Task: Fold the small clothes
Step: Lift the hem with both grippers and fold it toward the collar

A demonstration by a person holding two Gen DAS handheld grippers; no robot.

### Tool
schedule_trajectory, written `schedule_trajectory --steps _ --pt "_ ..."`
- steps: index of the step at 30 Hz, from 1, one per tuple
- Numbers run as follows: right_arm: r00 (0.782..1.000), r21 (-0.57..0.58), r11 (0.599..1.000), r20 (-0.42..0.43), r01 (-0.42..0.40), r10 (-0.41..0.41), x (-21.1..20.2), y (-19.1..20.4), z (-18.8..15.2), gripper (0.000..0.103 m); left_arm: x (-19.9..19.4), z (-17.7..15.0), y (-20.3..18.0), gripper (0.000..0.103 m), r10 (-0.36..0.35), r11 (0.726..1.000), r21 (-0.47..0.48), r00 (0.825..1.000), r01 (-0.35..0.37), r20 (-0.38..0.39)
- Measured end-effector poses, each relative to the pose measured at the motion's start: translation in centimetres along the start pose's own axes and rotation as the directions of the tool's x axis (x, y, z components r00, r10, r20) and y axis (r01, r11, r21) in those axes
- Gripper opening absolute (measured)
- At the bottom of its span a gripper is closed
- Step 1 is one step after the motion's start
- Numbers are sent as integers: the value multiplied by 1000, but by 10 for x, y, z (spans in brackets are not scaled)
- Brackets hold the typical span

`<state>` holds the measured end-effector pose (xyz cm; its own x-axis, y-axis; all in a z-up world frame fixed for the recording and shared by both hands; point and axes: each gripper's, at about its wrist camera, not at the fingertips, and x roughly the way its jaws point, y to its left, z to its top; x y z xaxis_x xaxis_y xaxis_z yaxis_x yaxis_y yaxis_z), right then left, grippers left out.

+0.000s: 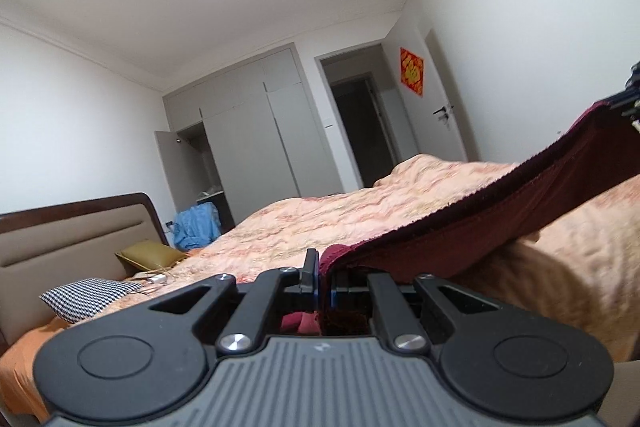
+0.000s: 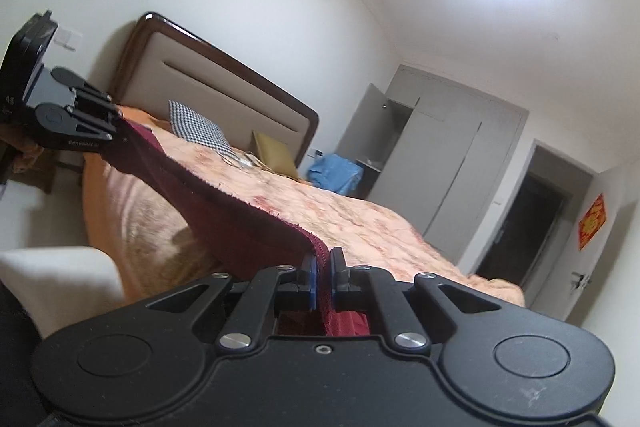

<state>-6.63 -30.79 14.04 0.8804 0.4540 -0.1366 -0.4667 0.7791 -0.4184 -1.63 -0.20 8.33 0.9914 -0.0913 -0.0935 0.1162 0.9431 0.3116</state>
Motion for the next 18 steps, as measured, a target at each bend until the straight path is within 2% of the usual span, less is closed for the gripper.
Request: schedule_trajectory --steps 5,9,13,16,18 --pt "1000 -1 1000 4 16 -16 12 -7 3 6 1 9 14 5 -44 997 -67 999 43 -19" --pt "997 -126 990 -1 70 -71 42 -10 11 8 23 20 28 6 -65 996 -72 995 60 -78" --pt "994 -213 971 8 106 -107 91 -28 19 9 68 44 46 6 -86 995 -58 984 78 -154" --pt "993 -224 968 -11 112 -118 134 -48 20 9 108 59 58 6 -109 994 -43 975 103 -191" --pt "992 -224 968 -36 112 -123 165 -61 17 9 140 66 67 6 -129 991 -68 966 117 -225"
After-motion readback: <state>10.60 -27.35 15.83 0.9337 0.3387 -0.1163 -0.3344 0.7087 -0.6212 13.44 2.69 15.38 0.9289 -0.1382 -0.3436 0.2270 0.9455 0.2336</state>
